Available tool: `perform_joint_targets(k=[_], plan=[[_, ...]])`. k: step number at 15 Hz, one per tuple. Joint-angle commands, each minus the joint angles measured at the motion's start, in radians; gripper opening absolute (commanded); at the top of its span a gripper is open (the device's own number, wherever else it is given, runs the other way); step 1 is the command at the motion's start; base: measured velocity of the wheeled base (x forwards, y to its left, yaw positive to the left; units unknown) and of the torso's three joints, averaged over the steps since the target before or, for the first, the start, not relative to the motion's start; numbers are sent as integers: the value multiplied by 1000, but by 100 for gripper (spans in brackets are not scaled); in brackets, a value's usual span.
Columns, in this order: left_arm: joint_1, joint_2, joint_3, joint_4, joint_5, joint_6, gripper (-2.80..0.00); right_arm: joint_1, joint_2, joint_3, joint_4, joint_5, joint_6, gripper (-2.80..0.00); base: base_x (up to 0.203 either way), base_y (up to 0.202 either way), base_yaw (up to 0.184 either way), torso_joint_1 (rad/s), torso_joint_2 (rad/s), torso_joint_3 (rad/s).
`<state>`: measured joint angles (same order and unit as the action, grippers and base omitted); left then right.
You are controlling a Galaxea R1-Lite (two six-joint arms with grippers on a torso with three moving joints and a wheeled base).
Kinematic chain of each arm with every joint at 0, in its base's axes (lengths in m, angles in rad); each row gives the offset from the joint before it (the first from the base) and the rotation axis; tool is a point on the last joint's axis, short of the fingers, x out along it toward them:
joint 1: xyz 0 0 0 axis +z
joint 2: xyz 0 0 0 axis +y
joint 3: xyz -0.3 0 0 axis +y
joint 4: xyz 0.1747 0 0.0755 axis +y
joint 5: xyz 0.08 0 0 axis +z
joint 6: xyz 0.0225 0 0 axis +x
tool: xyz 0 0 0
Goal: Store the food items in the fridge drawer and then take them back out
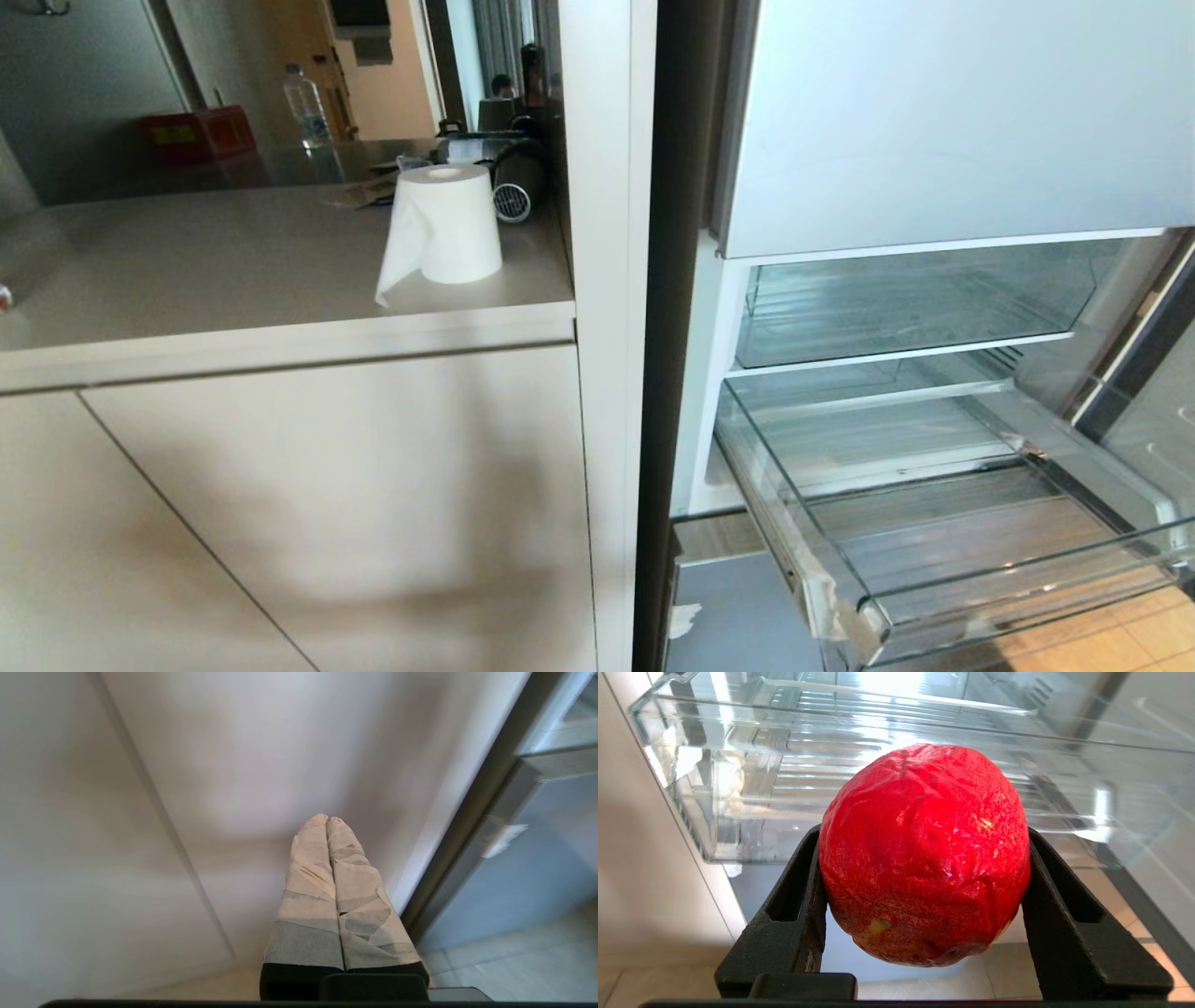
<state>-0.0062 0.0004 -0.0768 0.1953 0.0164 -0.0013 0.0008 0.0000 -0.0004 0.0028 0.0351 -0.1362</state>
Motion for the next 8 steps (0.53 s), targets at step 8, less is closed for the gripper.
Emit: perform_joint_targets(k=[8], plan=[[-1,0,0,1,0,0,-280,-1,1,0,2,2,13,-280,1,7,-165,4,3,2]])
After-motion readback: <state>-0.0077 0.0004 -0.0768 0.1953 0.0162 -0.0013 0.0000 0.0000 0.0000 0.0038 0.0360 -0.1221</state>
